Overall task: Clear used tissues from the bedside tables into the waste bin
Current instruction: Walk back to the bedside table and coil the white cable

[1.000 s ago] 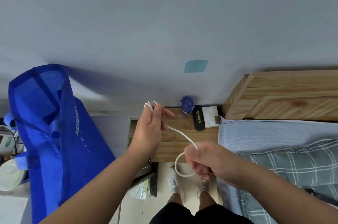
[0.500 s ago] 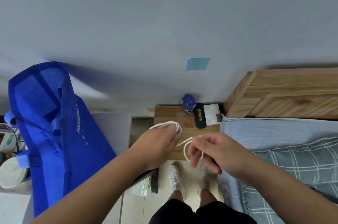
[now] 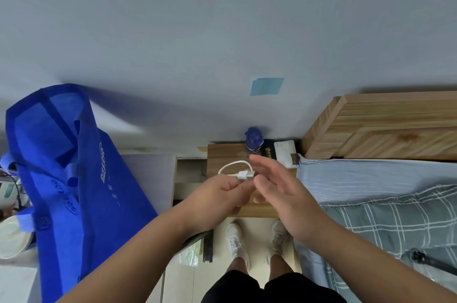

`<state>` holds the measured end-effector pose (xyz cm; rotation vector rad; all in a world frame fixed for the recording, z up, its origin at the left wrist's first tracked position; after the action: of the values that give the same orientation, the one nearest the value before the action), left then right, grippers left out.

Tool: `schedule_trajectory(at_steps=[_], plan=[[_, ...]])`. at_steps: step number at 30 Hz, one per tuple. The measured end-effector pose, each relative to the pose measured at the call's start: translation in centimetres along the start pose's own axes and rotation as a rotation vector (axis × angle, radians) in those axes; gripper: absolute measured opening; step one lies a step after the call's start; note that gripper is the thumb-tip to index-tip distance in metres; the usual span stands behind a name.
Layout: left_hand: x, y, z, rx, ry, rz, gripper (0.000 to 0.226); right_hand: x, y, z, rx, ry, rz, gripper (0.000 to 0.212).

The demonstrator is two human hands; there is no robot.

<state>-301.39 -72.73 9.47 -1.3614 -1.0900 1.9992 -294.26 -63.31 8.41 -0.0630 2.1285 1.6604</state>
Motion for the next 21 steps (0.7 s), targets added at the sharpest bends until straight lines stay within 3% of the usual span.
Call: schedule_trajectory(at_steps=[4,7,10,13,15,18,19,21], plan=[[-0.3,-0.3,-0.6,-0.337,0.117,0.057,0.049,0.2,0.5,-0.8,-0.196,0.059,0.011,0.049],[-0.2,-0.6,0.4,-0.762,0.104,0.078,0.043,0.2,0.1,-0.5,-0.428,0.066,0.065,0.035],[0.3,-2.7,0.0,-1.131,0.147,-0.024,0.033,0.2,-0.7,-0.1,-0.276,-0.003,0.035,0.036],[1.5,-3.1,0.4,-1.359,-0.041,-0.075,0.032,0.3,-2.3,-1.7,-0.109,0.062,-0.102,0.036],[2.1,-2.6,2.3,-1.232,-0.280,-0.151,0.031,-0.4,-3.5,-3.2,0.013,0.144,-0.242,0.036],[1.3,-2.8,5.1,-0.504,-0.557,-0.283,0.032,-2.2,-4.5,-5.1,0.247,0.266,-0.423,0.037],[1.0,-3.1,4.8,-0.239,-0.545,-0.318,0.032,-2.7,-4.5,-5.4,0.270,0.287,-0.463,0.036],[1.2,-2.4,2.1,0.191,-0.341,-0.319,0.031,-3.4,-4.1,-5.2,0.161,0.311,-0.516,0.035]])
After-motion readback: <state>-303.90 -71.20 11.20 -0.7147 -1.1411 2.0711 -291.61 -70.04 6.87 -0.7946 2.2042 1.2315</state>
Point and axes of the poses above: each hand's wrist, its own x-axis towards the middle knuckle, its own z-axis out of the back of the hand, y = z × x, the point moved 10 cm from there along x, towards the middle knuckle, and after that the axes turned 5 degrees about x, right-handed, at the moved point
